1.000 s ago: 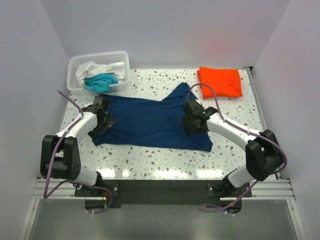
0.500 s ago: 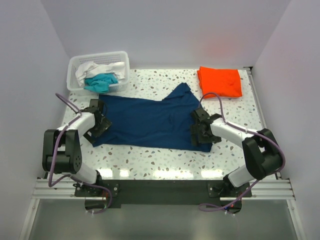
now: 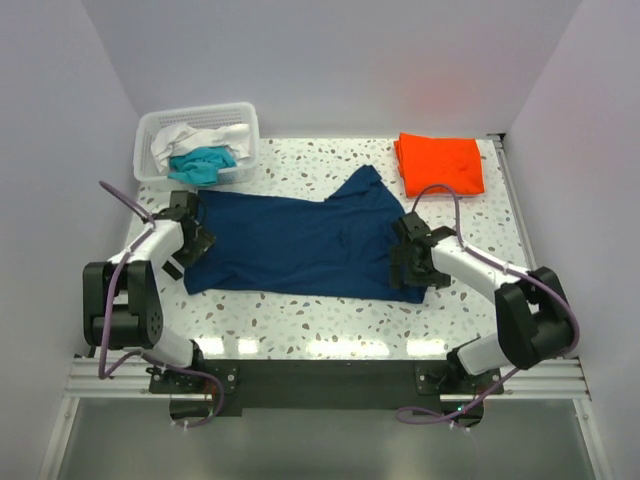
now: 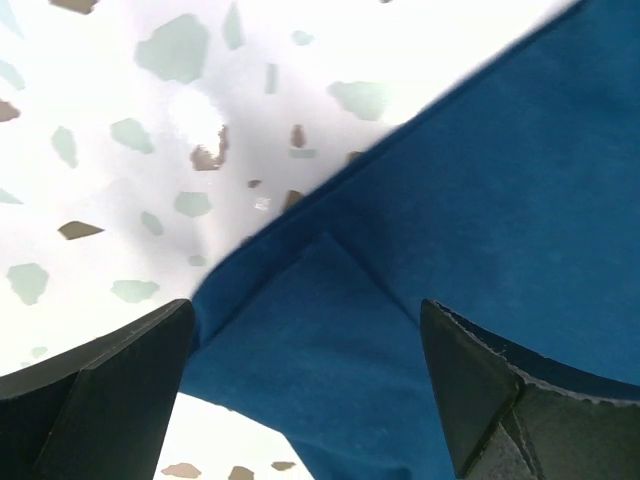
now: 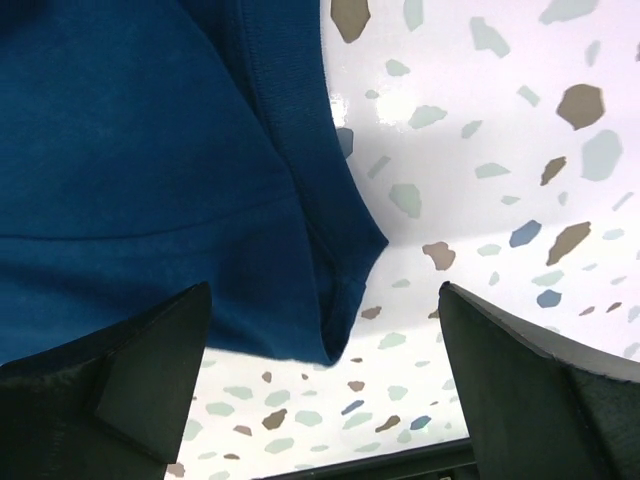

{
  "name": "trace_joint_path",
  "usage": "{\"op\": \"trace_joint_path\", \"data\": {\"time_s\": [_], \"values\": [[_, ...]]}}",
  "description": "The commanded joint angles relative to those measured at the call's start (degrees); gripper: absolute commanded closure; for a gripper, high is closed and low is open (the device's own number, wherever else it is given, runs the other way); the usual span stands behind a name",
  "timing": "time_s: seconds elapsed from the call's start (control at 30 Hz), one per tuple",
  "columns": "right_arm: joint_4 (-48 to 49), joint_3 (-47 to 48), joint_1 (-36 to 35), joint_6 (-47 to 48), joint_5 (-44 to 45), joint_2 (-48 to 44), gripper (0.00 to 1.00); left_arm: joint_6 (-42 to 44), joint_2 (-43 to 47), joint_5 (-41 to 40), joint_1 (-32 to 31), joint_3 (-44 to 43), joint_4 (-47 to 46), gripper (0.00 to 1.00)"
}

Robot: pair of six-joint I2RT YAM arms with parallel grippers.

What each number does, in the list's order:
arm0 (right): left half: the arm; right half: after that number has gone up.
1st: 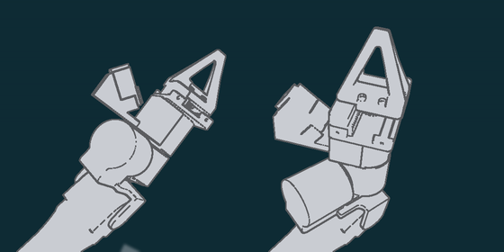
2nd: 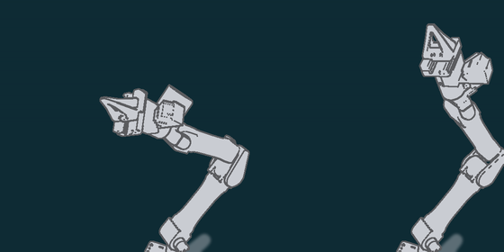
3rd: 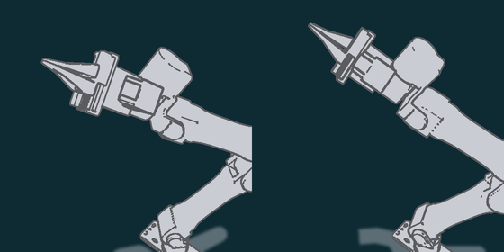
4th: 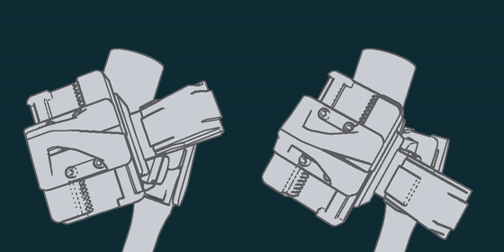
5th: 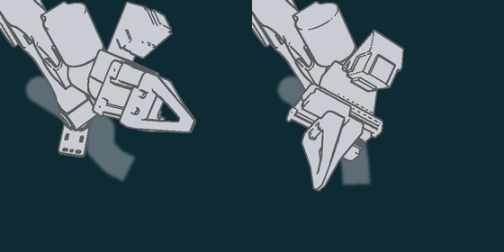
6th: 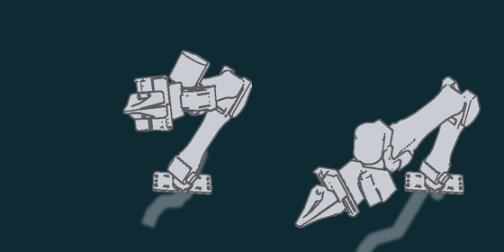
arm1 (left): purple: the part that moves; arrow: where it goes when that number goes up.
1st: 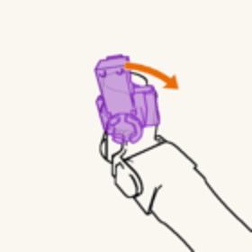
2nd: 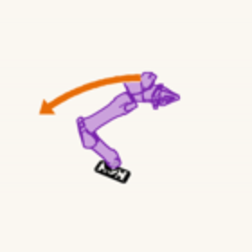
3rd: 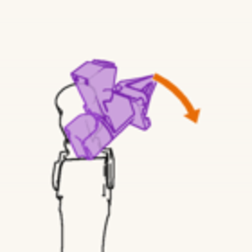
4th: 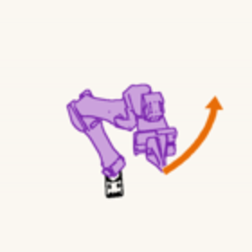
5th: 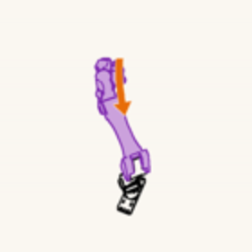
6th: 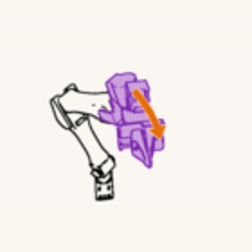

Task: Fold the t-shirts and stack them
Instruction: Fold the tshirt

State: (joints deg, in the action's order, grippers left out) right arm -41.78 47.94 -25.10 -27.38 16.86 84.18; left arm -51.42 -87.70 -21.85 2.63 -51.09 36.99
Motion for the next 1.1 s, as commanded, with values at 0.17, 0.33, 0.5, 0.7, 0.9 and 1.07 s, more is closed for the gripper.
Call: {"op": "trace_joint_path", "data": {"time_s": [0.17, 0.33, 0.5, 0.7, 0.9, 1.07], "values": [[2.65, 3.92, 0.14, 5.40, -8.31, -10.70, 0.01, 3.34, 7.46, 11.63, 0.53, 2.39, -6.04, 0.00], [22.23, -3.37, -0.56, 2.43, -31.95, -12.03, 0.01, 4.22, 3.42, 19.99, 0.36, 4.42, -14.74, 0.00], [23.77, -1.54, -5.83, 1.80, -28.74, -3.60, 0.01, 3.96, -1.85, 20.88, 0.44, 4.07, -15.55, 0.00], [19.81, -4.25, -5.75, -2.41, -22.86, 3.26, 0.01, 3.61, -1.42, 15.79, 0.53, 5.91, -11.51, 0.00], [13.75, -10.06, -5.04, -5.58, -20.21, 0.12, 0.01, -0.26, 0.07, 8.41, 0.53, 7.32, -2.38, 0.00], [7.60, -12.96, -5.04, -5.58, -19.92, -5.43, 0.01, -1.76, 4.89, 7.42, 0.44, 11.34, 2.12, 0.00]]}}
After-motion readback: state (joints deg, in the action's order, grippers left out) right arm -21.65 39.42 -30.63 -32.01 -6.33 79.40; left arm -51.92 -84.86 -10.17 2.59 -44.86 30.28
